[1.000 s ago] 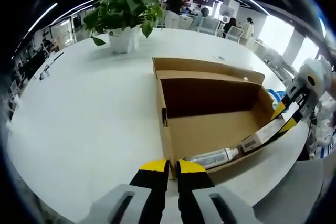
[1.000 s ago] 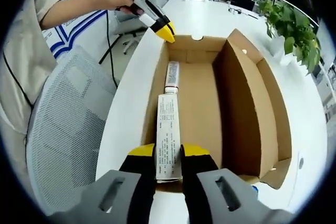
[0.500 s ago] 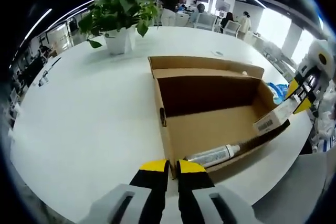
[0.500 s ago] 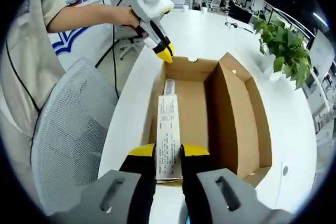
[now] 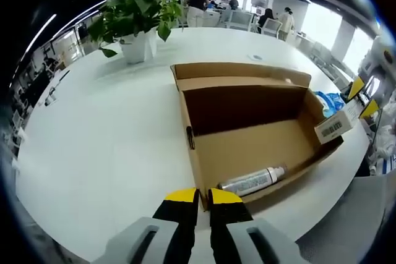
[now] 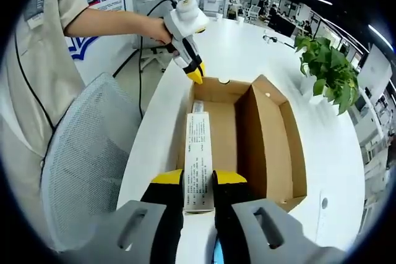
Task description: Operate the shoe box by opening the lid, removing the specified soft item, and placing it in the target area until the item is outside and the box remains undamaged.
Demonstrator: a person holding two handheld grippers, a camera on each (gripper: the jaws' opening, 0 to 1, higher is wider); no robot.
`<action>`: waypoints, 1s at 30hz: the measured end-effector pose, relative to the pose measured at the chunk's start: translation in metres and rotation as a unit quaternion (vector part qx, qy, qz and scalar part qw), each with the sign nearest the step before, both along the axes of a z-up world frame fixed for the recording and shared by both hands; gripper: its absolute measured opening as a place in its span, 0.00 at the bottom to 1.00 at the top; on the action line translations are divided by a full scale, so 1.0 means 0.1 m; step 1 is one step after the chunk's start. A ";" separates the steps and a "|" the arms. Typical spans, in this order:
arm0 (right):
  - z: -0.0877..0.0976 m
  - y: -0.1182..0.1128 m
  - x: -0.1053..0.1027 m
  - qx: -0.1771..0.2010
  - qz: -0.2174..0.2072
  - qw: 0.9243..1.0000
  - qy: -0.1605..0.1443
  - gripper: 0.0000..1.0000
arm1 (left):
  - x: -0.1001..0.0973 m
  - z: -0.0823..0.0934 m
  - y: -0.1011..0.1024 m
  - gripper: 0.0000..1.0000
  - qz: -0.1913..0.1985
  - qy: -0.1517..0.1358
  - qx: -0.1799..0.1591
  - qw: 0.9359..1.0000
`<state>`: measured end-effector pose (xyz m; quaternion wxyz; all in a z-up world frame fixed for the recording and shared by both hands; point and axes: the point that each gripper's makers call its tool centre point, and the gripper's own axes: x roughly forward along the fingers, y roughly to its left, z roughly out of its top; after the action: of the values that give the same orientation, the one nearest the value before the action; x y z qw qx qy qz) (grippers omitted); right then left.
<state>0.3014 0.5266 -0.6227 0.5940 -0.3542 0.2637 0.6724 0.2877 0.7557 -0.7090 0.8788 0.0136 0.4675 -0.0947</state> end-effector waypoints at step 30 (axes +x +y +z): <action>0.46 -1.01 0.52 -0.014 -0.047 0.998 -0.047 0.15 | 0.00 -0.01 -0.01 0.06 -0.015 0.024 0.022 0.999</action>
<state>0.3535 0.4255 -0.5766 0.6319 -0.3806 0.2613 0.6226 0.2874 0.7545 -0.7102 0.8653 0.0379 0.4900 -0.0983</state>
